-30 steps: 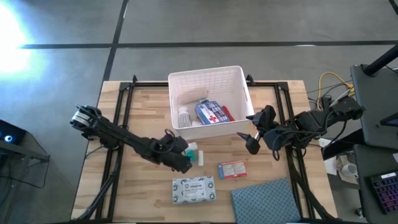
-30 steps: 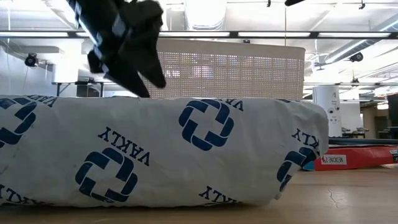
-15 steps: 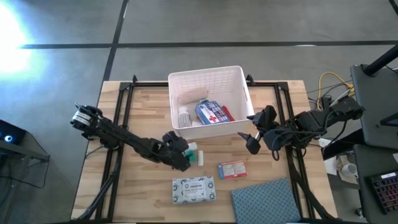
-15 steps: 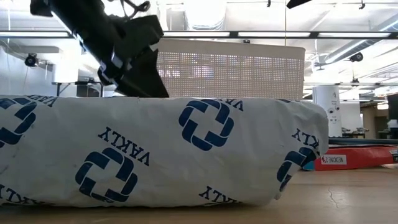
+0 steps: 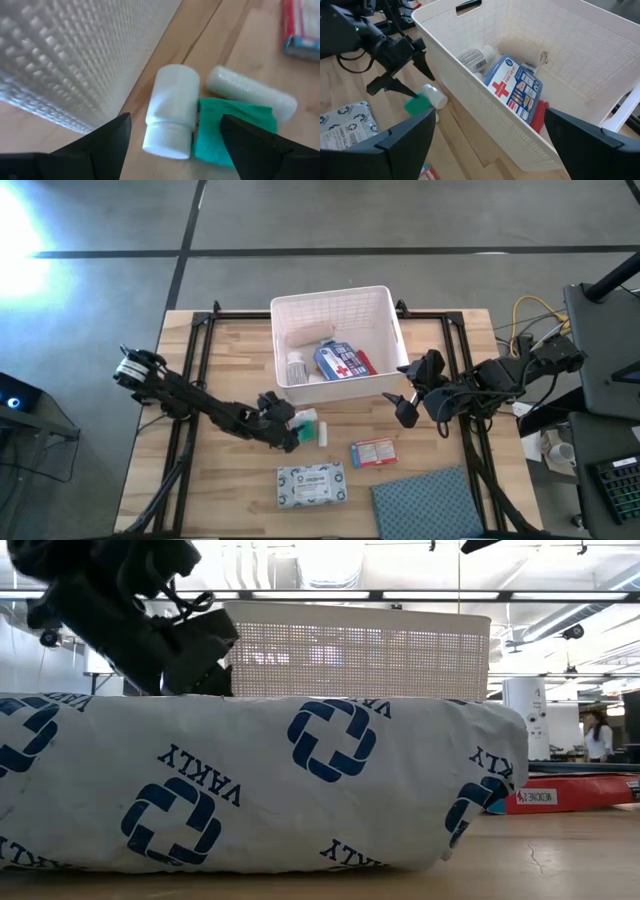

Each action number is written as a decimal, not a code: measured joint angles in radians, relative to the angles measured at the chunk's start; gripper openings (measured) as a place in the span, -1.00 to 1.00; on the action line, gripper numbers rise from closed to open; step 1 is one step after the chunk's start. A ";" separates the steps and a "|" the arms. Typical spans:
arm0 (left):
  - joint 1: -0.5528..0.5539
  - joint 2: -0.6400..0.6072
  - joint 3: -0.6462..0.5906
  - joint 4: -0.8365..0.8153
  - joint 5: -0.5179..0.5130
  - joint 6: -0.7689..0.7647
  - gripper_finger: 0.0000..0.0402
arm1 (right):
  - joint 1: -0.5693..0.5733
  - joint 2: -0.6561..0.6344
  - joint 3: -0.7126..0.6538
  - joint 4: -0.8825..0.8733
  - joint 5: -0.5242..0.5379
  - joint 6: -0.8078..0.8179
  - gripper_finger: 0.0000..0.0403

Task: Pick & place medical supplies in basket/bin
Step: Put the white pill bottle into the white bin

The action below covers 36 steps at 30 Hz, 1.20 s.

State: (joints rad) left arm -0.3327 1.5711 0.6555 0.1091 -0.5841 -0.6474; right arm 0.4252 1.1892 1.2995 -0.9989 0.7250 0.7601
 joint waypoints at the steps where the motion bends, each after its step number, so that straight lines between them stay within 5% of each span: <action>1: 0.003 0.000 -0.019 0.047 0.000 0.000 0.42 | 0.000 0.000 0.000 0.000 0.000 0.000 0.80; 11: 0.033 0.042 -0.091 0.181 -0.050 0.009 0.42 | 0.000 0.000 0.000 -0.022 0.000 0.075 0.80; 26: 0.032 0.152 -0.011 0.174 -0.011 0.045 0.40 | -0.008 0.000 0.000 -0.106 0.001 0.209 0.80; 36: 0.031 0.154 -0.021 0.153 0.041 0.039 -0.09 | -0.013 0.000 0.000 -0.129 0.009 0.207 0.80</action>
State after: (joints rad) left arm -0.3012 1.7252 0.6347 0.2619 -0.5432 -0.6086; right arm 0.4118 1.1892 1.2995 -1.1275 0.7337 0.9673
